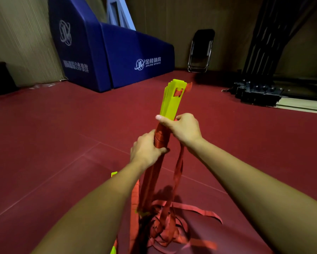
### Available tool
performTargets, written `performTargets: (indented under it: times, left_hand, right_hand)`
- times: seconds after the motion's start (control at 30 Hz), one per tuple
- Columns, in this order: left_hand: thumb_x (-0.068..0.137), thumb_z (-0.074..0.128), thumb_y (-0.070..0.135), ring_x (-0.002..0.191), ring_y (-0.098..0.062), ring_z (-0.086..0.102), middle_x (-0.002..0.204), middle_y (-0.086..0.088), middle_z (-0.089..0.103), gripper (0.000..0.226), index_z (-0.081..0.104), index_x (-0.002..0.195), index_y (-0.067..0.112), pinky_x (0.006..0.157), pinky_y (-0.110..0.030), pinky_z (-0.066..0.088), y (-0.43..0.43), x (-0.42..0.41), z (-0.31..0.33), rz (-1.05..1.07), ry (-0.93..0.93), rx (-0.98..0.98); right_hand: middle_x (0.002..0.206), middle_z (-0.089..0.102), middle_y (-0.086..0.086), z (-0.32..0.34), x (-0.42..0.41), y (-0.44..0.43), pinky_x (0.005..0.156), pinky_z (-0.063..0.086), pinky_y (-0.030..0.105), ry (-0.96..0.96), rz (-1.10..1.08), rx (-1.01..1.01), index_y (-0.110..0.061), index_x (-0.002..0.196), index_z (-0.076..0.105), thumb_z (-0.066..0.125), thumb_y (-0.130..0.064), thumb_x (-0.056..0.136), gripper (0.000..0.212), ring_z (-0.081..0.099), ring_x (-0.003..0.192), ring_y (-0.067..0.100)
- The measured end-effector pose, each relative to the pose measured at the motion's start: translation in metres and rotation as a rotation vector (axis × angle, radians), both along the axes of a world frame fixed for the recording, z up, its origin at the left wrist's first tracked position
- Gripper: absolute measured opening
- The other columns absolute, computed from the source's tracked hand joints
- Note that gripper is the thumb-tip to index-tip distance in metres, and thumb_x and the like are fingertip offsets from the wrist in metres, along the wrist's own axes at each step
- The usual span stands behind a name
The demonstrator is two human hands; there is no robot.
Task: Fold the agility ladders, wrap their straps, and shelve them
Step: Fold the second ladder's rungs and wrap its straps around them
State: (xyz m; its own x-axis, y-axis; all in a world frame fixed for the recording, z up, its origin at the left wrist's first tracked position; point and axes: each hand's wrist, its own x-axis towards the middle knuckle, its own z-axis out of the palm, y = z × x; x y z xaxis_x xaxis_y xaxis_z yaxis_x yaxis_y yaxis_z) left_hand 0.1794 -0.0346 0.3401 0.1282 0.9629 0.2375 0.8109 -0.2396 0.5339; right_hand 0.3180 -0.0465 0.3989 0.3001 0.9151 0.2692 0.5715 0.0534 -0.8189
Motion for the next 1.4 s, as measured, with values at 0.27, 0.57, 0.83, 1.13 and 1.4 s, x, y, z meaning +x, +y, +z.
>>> performTargets:
  times: [0.27,0.57,0.83,1.13,1.4]
  left_hand:
    - [0.058,0.062,0.019,0.080,-0.016,0.058,0.085,0.003,0.062,0.040,0.058,0.097,0.022,0.075,-0.031,0.048,0.006,-0.004,0.017,-0.295,-0.365,-0.311]
    - [0.052,0.089,0.044,0.085,-0.021,0.069,0.089,0.003,0.073,0.064,0.067,0.109,0.027,0.086,-0.038,0.056,0.017,-0.019,-0.001,-0.213,-0.304,-0.174]
    - [0.064,0.082,0.058,0.106,-0.036,0.062,0.106,-0.002,0.058,0.062,0.055,0.114,0.034,0.085,-0.043,0.051,0.001,-0.011,0.009,0.064,0.046,0.008]
    - [0.058,0.079,0.024,0.091,-0.018,0.067,0.094,0.000,0.073,0.043,0.061,0.097,0.024,0.097,-0.051,0.052,0.009,-0.015,0.007,-0.275,-0.419,-0.280]
    - [0.068,0.087,0.038,0.088,-0.026,0.068,0.087,0.005,0.072,0.040,0.067,0.100,0.026,0.075,-0.037,0.053,0.003,-0.010,0.006,-0.095,-0.229,-0.007]
  right_hand:
    - [0.048,0.043,-0.002,0.001,0.001,0.002,0.049,0.031,0.027,-0.032,0.066,0.039,-0.010,0.056,0.057,0.068,-0.057,0.084,0.056,0.041,0.051,0.018]
    - [0.045,0.054,-0.005,-0.002,0.002,0.008,0.053,0.033,0.031,-0.049,0.129,0.005,-0.016,0.047,0.050,0.072,-0.048,0.084,0.054,0.047,0.045,0.009]
    - [0.065,0.067,0.007,-0.005,-0.007,0.006,0.063,0.050,0.040,-0.103,0.066,0.006,-0.011,0.066,0.066,0.071,-0.070,0.071,0.059,0.066,0.074,0.030]
    - [0.051,0.043,0.001,-0.001,-0.001,0.003,0.050,0.029,0.034,-0.081,0.092,0.076,-0.014,0.058,0.058,0.072,-0.053,0.081,0.047,0.041,0.055,0.021]
    - [0.057,0.065,-0.001,0.001,0.002,0.002,0.066,0.050,0.037,-0.095,0.048,-0.021,-0.013,0.055,0.055,0.069,-0.069,0.073,0.060,0.065,0.072,0.026]
